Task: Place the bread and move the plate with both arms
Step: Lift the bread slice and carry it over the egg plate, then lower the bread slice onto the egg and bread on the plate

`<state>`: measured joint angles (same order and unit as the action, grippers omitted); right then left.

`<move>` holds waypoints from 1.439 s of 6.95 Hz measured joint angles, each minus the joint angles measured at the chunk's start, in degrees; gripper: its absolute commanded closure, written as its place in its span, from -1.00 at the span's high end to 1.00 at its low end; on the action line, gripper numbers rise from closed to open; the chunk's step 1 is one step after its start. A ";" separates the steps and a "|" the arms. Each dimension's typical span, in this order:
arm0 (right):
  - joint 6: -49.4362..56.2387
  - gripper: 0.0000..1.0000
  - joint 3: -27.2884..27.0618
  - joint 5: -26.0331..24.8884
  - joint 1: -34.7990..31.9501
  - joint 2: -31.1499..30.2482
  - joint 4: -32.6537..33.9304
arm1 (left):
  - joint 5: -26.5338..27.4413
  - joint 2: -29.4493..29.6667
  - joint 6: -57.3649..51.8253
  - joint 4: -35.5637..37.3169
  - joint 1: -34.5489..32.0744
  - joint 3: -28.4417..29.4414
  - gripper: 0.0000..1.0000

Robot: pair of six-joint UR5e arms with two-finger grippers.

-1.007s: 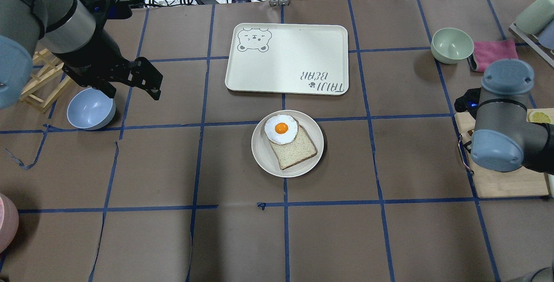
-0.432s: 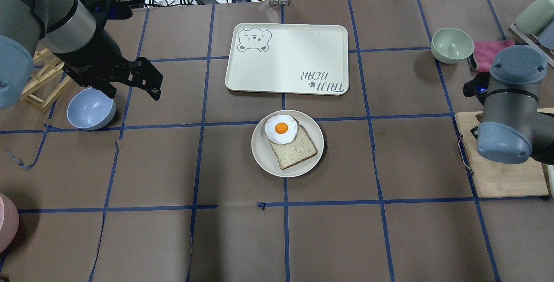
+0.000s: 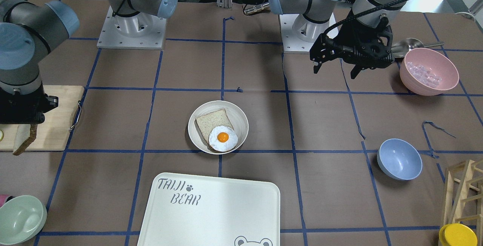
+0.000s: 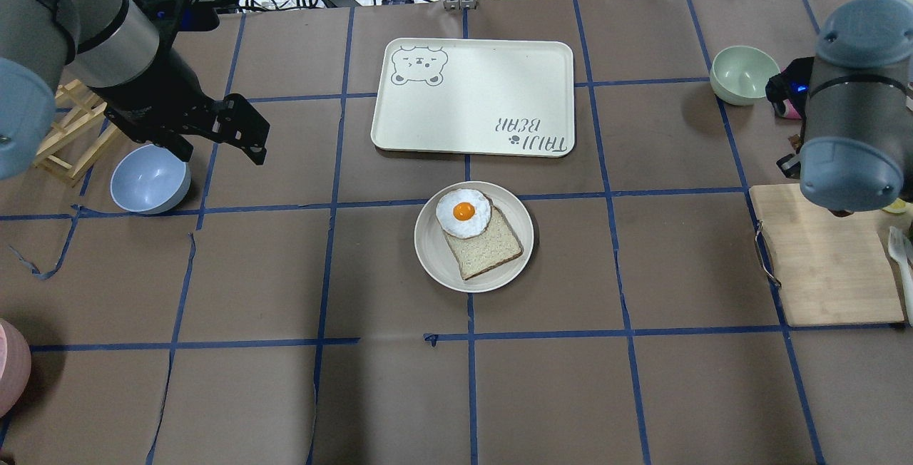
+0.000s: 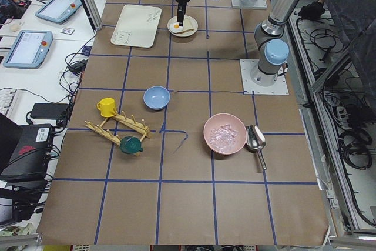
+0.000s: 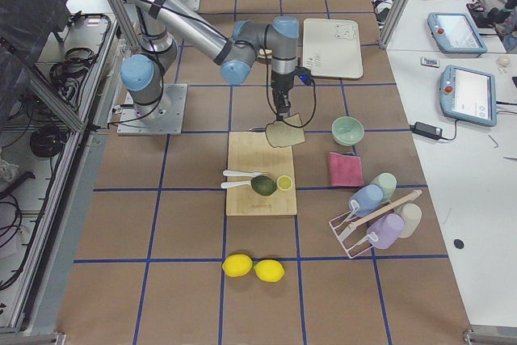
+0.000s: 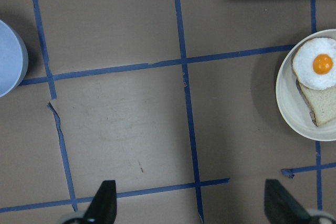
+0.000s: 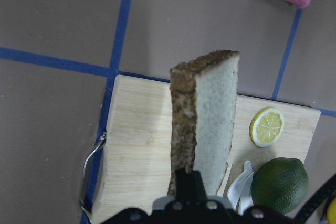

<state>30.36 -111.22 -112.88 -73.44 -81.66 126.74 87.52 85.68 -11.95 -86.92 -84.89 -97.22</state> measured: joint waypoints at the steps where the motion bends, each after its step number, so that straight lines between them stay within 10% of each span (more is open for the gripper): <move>1: -6.87 -1.00 4.15 0.02 -4.55 0.47 -4.81 | 0.00 -0.07 0.00 0.00 -0.04 -0.03 1.00; 5: -39.51 -1.00 19.63 2.80 -25.70 9.63 -17.71 | 0.52 -0.25 0.00 -0.06 -0.02 -0.07 1.00; 10: -62.53 -1.00 21.34 8.33 -46.12 13.27 -23.12 | 0.70 -0.49 0.00 -0.05 0.10 -0.09 1.00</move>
<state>-32.17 -89.88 -104.55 -119.55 -68.39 103.62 88.22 85.19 -11.95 -86.98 -84.78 -97.32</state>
